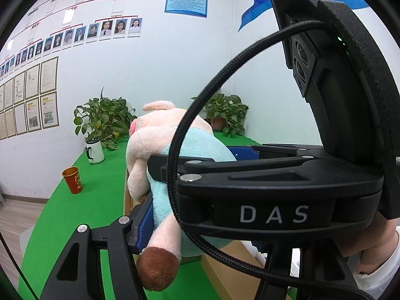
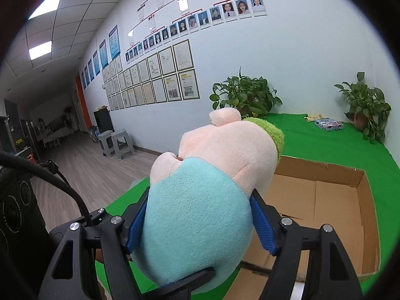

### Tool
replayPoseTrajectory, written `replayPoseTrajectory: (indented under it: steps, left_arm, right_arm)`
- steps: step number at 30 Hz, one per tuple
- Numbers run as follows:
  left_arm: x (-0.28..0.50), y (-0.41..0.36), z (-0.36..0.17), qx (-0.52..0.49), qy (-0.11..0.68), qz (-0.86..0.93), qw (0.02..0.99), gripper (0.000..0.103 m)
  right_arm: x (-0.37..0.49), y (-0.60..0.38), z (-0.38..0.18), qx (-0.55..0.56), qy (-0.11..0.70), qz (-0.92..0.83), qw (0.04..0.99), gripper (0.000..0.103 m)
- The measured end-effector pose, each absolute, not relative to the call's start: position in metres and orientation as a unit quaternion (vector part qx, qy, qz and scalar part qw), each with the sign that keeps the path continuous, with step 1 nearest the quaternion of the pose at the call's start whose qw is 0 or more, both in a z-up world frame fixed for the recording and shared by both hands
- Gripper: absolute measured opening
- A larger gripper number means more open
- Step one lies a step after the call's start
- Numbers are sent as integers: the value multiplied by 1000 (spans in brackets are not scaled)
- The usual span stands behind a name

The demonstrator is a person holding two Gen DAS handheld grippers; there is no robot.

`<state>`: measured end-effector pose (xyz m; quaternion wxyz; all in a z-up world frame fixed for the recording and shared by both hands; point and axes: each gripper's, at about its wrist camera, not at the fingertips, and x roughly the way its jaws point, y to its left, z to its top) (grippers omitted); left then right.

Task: Organize objects
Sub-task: 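Carry the plush pig over the cardboard box and lower it inside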

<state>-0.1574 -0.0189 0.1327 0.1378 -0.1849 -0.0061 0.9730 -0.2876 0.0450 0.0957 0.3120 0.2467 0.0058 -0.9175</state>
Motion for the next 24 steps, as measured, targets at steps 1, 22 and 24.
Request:
replayPoseTrajectory:
  steps: [1, 22, 24]
  left_arm:
    - [-176, -29, 134, -187, -10, 972, 139, 59]
    - [-306, -97, 13, -327, -74, 933, 133, 59]
    - [-317, -102, -8, -346, -83, 925, 133, 59]
  right_arm:
    - [-292, 44, 97, 249, 8, -916, 314, 72]
    - [-407, 18, 12, 378, -27, -871, 312, 72]
    - [-418, 18, -1, 399, -38, -865, 304, 72]
